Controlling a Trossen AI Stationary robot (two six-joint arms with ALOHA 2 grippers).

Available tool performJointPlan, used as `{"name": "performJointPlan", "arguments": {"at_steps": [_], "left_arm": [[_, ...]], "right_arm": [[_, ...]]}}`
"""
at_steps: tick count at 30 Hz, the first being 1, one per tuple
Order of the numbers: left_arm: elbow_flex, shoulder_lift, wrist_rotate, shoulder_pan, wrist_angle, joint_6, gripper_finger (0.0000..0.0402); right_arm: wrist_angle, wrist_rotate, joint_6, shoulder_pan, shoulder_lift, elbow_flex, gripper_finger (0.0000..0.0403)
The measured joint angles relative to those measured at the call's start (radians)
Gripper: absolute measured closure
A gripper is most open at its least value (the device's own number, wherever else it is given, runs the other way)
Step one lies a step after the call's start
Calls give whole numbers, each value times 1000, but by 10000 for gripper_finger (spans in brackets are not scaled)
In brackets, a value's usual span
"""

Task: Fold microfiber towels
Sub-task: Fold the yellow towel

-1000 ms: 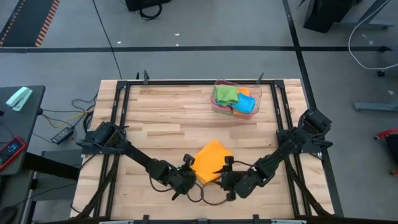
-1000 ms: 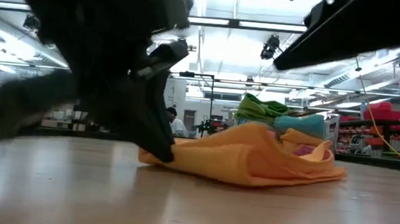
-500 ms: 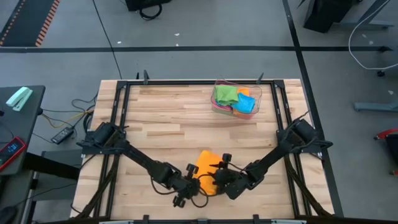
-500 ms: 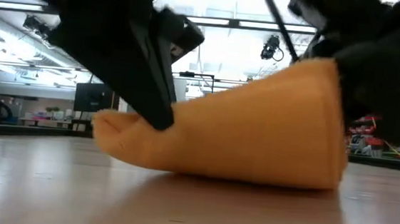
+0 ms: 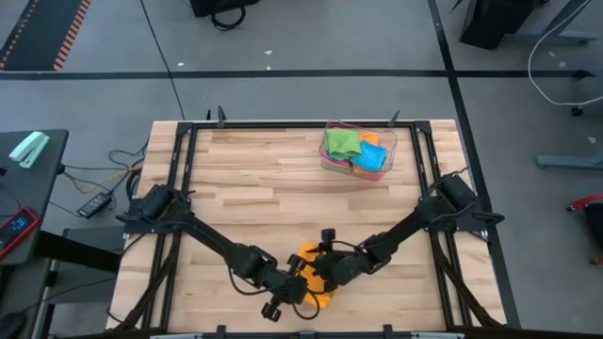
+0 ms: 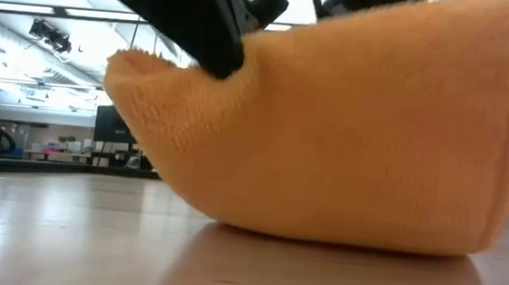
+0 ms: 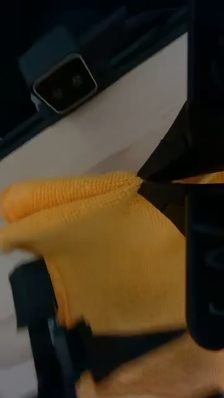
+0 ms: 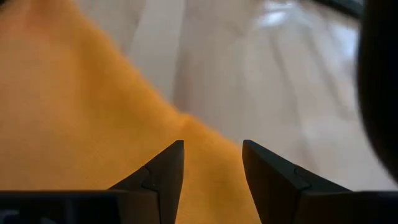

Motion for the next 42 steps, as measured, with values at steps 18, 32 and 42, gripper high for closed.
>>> {"name": "performJointPlan", "arguments": {"at_steps": [18,32,42], "left_arm": [[1,-3,-20,63,-31,47,381],[1,-2,-19,88,-29,63,381],[1,-1,-20,164,-2,61,379]], "right_arm": [[-373,127,215,19,-143,-4,231],[-343,52,457,49,-179,-228,231],[-260,20,434,69,-178,-256,231]]}}
